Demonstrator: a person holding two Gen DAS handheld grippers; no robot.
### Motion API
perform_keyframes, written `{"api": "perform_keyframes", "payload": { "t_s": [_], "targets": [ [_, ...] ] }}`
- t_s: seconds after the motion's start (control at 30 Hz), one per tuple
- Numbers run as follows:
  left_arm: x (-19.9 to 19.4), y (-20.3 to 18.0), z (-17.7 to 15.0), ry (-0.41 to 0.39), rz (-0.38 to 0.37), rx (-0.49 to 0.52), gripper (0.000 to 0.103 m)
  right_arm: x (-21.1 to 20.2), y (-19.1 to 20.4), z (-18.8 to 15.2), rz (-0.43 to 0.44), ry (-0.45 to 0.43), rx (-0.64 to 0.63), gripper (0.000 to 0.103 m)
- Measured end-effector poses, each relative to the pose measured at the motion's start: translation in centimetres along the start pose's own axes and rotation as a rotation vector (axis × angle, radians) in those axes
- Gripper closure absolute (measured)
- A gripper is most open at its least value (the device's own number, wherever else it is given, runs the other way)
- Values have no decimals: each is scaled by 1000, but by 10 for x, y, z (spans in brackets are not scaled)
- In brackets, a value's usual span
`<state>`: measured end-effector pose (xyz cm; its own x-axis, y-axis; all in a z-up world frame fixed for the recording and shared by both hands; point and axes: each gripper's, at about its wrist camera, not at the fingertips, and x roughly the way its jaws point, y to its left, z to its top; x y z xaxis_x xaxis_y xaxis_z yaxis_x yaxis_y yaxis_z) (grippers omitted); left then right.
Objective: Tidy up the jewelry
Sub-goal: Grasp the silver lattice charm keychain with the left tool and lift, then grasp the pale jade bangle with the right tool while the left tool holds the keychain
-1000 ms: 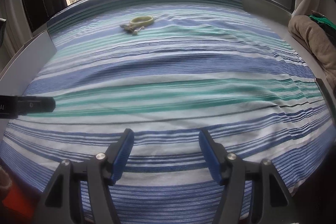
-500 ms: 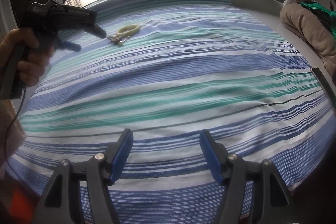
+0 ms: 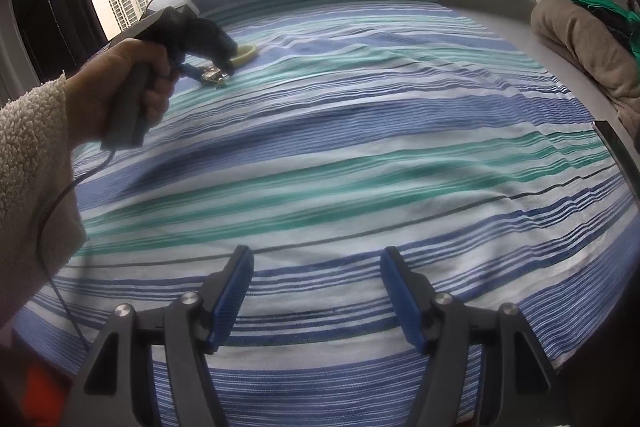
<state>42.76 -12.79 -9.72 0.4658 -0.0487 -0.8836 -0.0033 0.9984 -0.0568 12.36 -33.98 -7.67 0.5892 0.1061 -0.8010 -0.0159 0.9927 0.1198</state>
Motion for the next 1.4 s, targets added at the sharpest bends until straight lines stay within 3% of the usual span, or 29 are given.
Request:
{"api": "perform_keyframes", "payload": {
  "t_s": [0.3, 1.1, 1.4],
  "targets": [
    [-39, 51, -28, -7, -61, -98, 70, -13, 10, -5, 5, -19, -13, 36],
    [-204, 139, -137, -123, -166, -131, 70, -24, 53, -11, 31, -6, -96, 36],
    [-266, 173, -151, -205, -203, -163, 70, -25, 71, 15, 75, 4, -164, 36]
  ]
}}
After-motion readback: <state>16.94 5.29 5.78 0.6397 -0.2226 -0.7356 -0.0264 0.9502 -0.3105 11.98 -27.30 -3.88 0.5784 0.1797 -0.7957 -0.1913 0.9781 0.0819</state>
